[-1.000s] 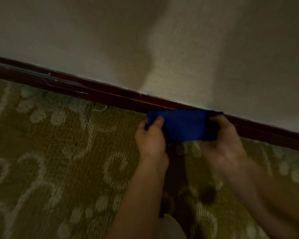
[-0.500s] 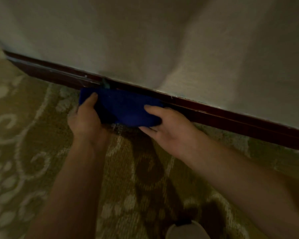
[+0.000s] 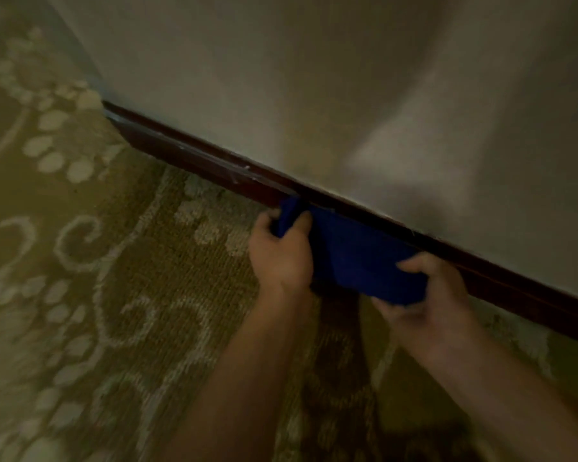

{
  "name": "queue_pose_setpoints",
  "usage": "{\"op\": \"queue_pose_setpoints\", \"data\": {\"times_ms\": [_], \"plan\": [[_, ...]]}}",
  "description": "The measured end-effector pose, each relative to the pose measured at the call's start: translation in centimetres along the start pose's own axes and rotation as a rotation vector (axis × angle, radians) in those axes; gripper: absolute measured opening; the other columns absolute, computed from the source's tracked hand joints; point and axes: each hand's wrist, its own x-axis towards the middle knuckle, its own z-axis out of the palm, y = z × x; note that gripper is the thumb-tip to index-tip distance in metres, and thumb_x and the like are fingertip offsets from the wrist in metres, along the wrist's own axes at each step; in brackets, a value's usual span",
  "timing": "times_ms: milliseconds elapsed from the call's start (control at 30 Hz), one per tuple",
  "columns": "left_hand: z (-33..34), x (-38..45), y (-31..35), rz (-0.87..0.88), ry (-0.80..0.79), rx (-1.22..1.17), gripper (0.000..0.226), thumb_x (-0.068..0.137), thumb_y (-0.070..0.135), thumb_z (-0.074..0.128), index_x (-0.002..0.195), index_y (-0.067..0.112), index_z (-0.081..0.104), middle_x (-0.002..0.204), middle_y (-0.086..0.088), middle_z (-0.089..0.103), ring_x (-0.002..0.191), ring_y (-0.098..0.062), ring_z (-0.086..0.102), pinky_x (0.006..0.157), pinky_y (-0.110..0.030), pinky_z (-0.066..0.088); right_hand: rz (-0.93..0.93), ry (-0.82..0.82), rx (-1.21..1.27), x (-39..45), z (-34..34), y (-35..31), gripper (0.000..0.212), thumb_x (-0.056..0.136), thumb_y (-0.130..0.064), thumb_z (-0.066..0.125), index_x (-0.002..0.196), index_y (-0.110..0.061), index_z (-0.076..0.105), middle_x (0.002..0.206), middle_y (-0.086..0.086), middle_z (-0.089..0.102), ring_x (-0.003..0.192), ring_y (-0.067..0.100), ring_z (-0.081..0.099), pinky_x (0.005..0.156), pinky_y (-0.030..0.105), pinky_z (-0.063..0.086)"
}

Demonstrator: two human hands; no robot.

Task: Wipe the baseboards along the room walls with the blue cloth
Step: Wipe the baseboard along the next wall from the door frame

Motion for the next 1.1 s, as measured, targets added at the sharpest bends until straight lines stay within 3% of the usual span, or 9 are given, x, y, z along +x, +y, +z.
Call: {"op": "queue_pose_setpoints", "data": {"times_ms": [100, 200, 333, 467, 600, 767, 900, 1000, 1100], "plan": [[-1.1, 2.6, 2.9, -0.016, 0.130, -0.179, 0.009, 0.091, 0.011, 0.066, 0.100, 0.011, 0.063, 0.105, -0.011, 0.069, 0.100, -0.029, 0.068, 0.088, -0.043, 0.059, 0.124, -0.190, -0.032, 0.5, 2.4, 1.0, 0.022, 0.092, -0.004, 0.055, 0.109, -0.009, 0.067, 0.114, 0.015, 0.071, 0.103, 0.027, 0.069, 0.092, 0.036, 0.054], [-2.2, 6.0, 6.4, 0.037, 0.322, -0.278, 0.009, 0.093, 0.010, 0.062, 0.087, 0.013, 0.056, 0.087, -0.001, 0.062, 0.080, -0.018, 0.065, 0.064, -0.028, 0.057, 0.172, -0.284, -0.087, 1.5, 6.4, 3.0, 0.034, 0.091, -0.008, 0.065, 0.124, -0.008, 0.062, 0.117, 0.014, 0.070, 0.104, 0.025, 0.069, 0.088, 0.033, 0.057], [-0.5, 5.5, 5.0, 0.195, 0.443, -0.185, 0.002, 0.087, 0.013, 0.063, 0.086, 0.014, 0.061, 0.089, -0.002, 0.066, 0.081, -0.017, 0.067, 0.080, -0.037, 0.060, 0.136, -0.210, -0.066, 2.4, 5.5, 2.6, 0.035, 0.090, -0.009, 0.065, 0.125, -0.008, 0.062, 0.117, 0.014, 0.070, 0.105, 0.026, 0.068, 0.083, 0.031, 0.056], [1.5, 0.6, -0.4, 0.088, 0.222, -0.048, 0.018, 0.092, 0.015, 0.064, 0.077, 0.025, 0.060, 0.078, 0.006, 0.064, 0.071, -0.009, 0.062, 0.075, -0.026, 0.053, 0.036, -0.019, -0.009, 1.7, -1.2, 0.6, 0.013, 0.088, -0.005, 0.060, 0.091, -0.010, 0.071, 0.092, 0.011, 0.076, 0.097, 0.025, 0.070, 0.083, 0.033, 0.053], [0.0, -2.1, -2.3, -0.105, -0.197, -0.036, 0.017, 0.093, 0.014, 0.067, 0.109, 0.014, 0.072, 0.104, -0.009, 0.075, 0.098, -0.031, 0.071, 0.090, -0.043, 0.058, -0.016, 0.013, 0.100, -0.3, -4.0, -0.5, 0.029, 0.057, -0.003, 0.067, 0.074, -0.018, 0.049, 0.065, -0.003, 0.053, 0.051, 0.007, 0.056, 0.071, 0.018, 0.037], [-6.0, -5.4, -0.7, -0.265, -0.184, -0.203, 0.026, 0.095, 0.014, 0.065, 0.119, 0.023, 0.066, 0.113, -0.001, 0.073, 0.094, -0.017, 0.073, 0.073, -0.026, 0.059, 0.013, 0.039, -0.071, -4.0, -1.8, 0.8, 0.024, 0.073, -0.006, 0.059, 0.095, -0.013, 0.067, 0.072, 0.005, 0.074, 0.061, 0.014, 0.071, 0.050, 0.021, 0.053], [-12.3, -8.5, 1.6, -0.346, -0.083, -0.267, 0.040, 0.086, 0.010, 0.072, 0.123, 0.024, 0.064, 0.125, -0.007, 0.068, 0.106, -0.029, 0.070, 0.089, -0.047, 0.057, 0.101, -0.103, -0.153, -8.1, 1.1, 2.4, 0.076, 0.022, -0.012, 0.088, 0.096, -0.006, 0.073, 0.078, 0.010, 0.077, 0.062, 0.022, 0.074, 0.053, 0.033, 0.059], [-14.9, -10.8, 5.2, -0.341, -0.140, -0.245, 0.057, 0.068, 0.017, 0.081, 0.122, 0.020, 0.063, 0.121, -0.010, 0.070, 0.104, -0.033, 0.070, 0.092, -0.050, 0.056, 0.117, -0.163, -0.163, -11.3, 2.9, 2.5, 0.044, 0.063, -0.006, 0.058, 0.106, -0.007, 0.065, 0.079, 0.010, 0.078, 0.065, 0.025, 0.075, 0.062, 0.039, 0.054], [-15.3, -12.6, 8.2, -0.308, -0.221, -0.187, 0.047, 0.079, 0.013, 0.079, 0.121, 0.024, 0.060, 0.123, -0.006, 0.067, 0.104, -0.028, 0.071, 0.092, -0.046, 0.057, 0.113, -0.204, -0.107, -14.2, 4.1, 2.5, 0.044, 0.075, -0.003, 0.047, 0.116, -0.007, 0.064, 0.094, 0.014, 0.078, 0.084, 0.033, 0.074, 0.077, 0.045, 0.050]]}}
